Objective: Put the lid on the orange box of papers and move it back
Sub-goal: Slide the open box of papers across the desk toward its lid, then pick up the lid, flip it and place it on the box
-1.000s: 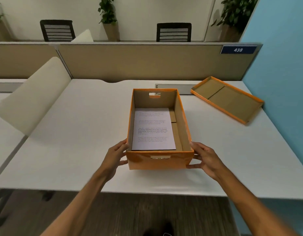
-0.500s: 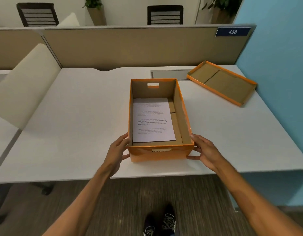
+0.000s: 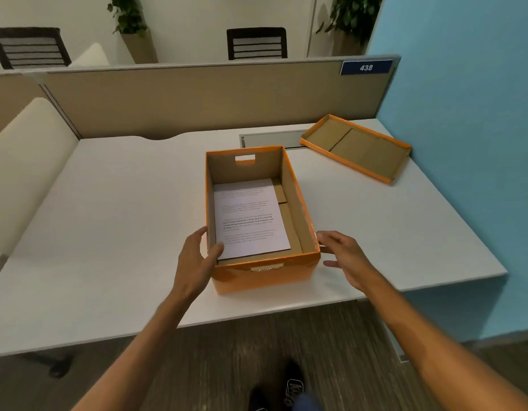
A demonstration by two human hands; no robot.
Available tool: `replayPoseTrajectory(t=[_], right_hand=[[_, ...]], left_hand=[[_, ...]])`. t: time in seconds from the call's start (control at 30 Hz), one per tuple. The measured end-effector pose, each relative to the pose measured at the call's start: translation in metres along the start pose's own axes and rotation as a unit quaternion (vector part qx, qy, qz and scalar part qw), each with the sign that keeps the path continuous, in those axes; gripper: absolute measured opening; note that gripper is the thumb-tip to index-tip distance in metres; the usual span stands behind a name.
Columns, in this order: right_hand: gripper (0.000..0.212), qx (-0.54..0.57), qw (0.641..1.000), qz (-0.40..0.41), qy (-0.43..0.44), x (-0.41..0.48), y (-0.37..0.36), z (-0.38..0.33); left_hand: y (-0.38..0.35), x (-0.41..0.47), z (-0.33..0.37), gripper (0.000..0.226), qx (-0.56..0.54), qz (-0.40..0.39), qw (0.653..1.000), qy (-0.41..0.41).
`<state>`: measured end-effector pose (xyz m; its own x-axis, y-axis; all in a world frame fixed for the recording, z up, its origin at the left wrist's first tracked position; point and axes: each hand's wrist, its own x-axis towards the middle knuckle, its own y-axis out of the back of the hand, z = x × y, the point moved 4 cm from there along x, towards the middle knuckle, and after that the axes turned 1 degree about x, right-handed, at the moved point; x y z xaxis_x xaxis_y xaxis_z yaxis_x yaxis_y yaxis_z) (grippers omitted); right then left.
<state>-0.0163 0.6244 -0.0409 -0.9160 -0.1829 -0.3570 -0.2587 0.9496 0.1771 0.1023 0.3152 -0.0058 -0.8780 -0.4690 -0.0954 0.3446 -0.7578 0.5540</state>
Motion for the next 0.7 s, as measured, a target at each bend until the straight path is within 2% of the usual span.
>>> replayPoseTrajectory(t=[0.13, 0.3, 0.7], right_hand=[[0.030, -0.022, 0.999, 0.020, 0.032, 0.006, 0.015, -0.009], [0.031, -0.060, 0.995, 0.044, 0.069, 0.018, 0.039, -0.020], [0.021, -0.086, 0.989, 0.065, 0.100, 0.091, 0.154, -0.047]], left_hand=[[-0.008, 0.007, 0.036, 0.073, 0.076, 0.012, 0.992, -0.097], [-0.040, 0.015, 0.081, 0.063, 0.094, -0.019, 0.982, -0.160], [-0.167, 0.058, 0.190, 0.050, 0.058, -0.075, 0.972, -0.214]])
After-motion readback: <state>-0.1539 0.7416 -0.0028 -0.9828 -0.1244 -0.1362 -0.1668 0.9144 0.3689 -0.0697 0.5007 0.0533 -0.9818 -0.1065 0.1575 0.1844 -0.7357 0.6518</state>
